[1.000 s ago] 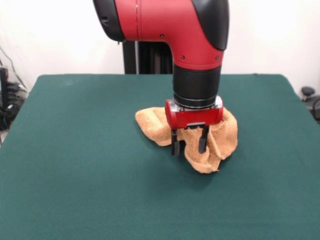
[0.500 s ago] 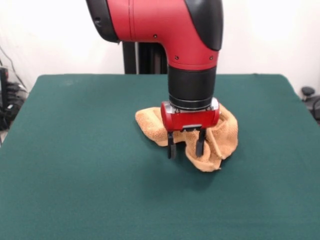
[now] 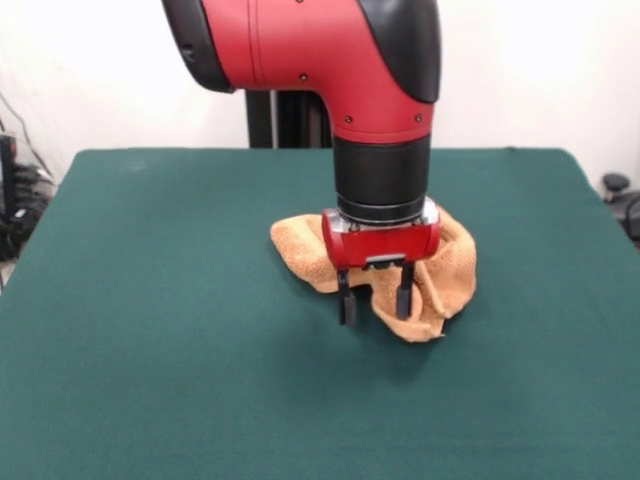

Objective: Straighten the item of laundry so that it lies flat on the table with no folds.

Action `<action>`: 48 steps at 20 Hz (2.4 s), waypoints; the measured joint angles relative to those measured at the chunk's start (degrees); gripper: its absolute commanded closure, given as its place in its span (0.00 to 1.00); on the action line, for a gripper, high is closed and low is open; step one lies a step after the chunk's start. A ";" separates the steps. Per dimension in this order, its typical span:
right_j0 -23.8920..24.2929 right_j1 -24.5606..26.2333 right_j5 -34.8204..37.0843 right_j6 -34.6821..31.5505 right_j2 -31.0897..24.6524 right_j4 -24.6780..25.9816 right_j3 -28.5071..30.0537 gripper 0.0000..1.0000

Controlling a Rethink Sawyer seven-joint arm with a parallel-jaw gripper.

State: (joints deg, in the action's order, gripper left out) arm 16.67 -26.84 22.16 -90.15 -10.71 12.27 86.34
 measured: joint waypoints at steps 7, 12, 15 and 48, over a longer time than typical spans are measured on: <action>0.37 0.57 0.00 0.00 -1.09 -0.01 -0.01 0.00; 0.35 1.95 -0.01 0.00 -1.16 0.00 -0.01 0.00; 0.24 2.87 0.06 0.00 -1.18 0.00 -0.01 0.00; 0.02 3.10 0.90 0.00 -1.33 -0.01 -0.02 1.00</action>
State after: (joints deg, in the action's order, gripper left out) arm 16.68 -23.74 23.06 -90.15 -12.04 12.25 86.33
